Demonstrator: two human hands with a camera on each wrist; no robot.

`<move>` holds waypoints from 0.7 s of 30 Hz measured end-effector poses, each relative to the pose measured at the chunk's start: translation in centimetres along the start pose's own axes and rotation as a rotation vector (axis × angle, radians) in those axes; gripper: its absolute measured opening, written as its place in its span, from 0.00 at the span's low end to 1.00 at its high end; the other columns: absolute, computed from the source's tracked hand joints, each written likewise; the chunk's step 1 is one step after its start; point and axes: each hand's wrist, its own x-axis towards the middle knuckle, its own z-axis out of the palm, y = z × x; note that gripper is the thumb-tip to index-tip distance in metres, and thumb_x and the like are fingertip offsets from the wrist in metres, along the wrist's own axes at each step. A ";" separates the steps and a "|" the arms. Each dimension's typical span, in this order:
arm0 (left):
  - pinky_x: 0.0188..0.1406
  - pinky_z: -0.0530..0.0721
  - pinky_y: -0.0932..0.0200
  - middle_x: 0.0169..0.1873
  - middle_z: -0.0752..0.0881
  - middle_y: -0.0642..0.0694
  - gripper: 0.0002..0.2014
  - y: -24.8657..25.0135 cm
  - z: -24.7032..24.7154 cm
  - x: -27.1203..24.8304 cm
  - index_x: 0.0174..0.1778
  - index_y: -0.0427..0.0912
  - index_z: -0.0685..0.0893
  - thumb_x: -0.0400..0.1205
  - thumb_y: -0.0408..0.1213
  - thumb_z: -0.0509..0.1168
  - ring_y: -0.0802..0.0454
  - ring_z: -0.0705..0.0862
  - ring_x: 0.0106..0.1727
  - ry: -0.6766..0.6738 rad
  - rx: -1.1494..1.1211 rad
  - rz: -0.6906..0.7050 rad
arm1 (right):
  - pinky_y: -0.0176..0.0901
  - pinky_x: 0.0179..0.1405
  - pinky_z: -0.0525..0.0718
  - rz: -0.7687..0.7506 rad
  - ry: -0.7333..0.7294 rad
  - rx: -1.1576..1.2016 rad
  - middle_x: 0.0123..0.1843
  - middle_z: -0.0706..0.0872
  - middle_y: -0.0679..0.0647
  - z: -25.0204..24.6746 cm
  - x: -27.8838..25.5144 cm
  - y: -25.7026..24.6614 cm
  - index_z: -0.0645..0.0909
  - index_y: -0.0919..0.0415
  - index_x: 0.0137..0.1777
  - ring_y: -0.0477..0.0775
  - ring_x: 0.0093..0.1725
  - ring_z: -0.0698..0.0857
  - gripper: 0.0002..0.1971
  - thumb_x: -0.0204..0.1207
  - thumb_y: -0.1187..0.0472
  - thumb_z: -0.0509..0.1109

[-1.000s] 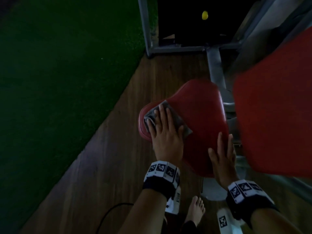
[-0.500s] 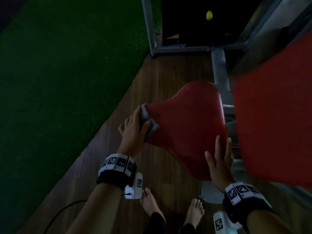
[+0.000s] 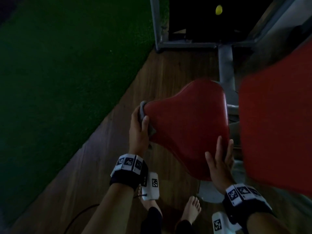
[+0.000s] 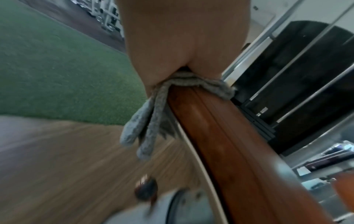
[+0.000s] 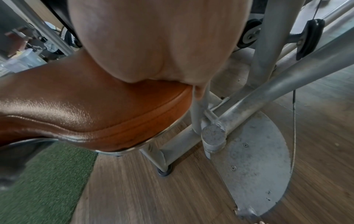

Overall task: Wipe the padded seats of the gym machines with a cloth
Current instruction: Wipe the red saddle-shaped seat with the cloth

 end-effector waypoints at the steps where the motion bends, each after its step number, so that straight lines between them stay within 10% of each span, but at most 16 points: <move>1: 0.61 0.79 0.59 0.78 0.68 0.53 0.25 -0.4 0.0 -0.6 0.80 0.60 0.61 0.87 0.52 0.57 0.53 0.72 0.75 -0.013 -0.013 0.003 | 0.69 0.78 0.50 0.006 -0.008 0.006 0.81 0.23 0.37 -0.1 0.0 0.0 0.31 0.22 0.75 0.57 0.84 0.36 0.41 0.60 0.20 0.39; 4: 0.59 0.81 0.67 0.82 0.62 0.56 0.27 -0.6 -0.4 -1.2 0.82 0.60 0.58 0.87 0.48 0.59 0.56 0.67 0.78 -0.054 -0.123 0.002 | 0.67 0.79 0.48 0.011 -0.022 0.016 0.80 0.22 0.36 -0.1 0.2 0.1 0.31 0.22 0.76 0.55 0.83 0.35 0.45 0.56 0.15 0.38; 9: 0.79 0.68 0.38 0.82 0.61 0.62 0.29 -1.1 -1.3 0.7 0.79 0.70 0.61 0.82 0.59 0.62 0.56 0.61 0.82 -0.153 -0.169 -0.054 | 0.62 0.79 0.42 -0.001 -0.028 0.011 0.80 0.22 0.38 -0.1 0.1 0.2 0.32 0.26 0.78 0.53 0.83 0.32 0.44 0.60 0.21 0.41; 17: 0.84 0.57 0.48 0.85 0.42 0.56 0.37 -1.1 3.7 -5.7 0.85 0.55 0.39 0.88 0.48 0.56 0.59 0.48 0.84 0.175 -0.109 -0.170 | 0.63 0.79 0.43 0.010 -0.009 0.029 0.81 0.23 0.37 -0.2 0.1 0.1 0.33 0.24 0.77 0.53 0.83 0.34 0.49 0.53 0.12 0.37; 21: 0.81 0.64 0.51 0.86 0.48 0.55 0.35 -0.5 5.1 -6.9 0.85 0.57 0.42 0.88 0.48 0.56 0.57 0.55 0.84 0.248 -0.249 -0.189 | 0.65 0.79 0.46 0.003 -0.020 0.038 0.81 0.24 0.38 -0.1 0.1 0.2 0.33 0.24 0.77 0.54 0.83 0.34 0.44 0.59 0.19 0.43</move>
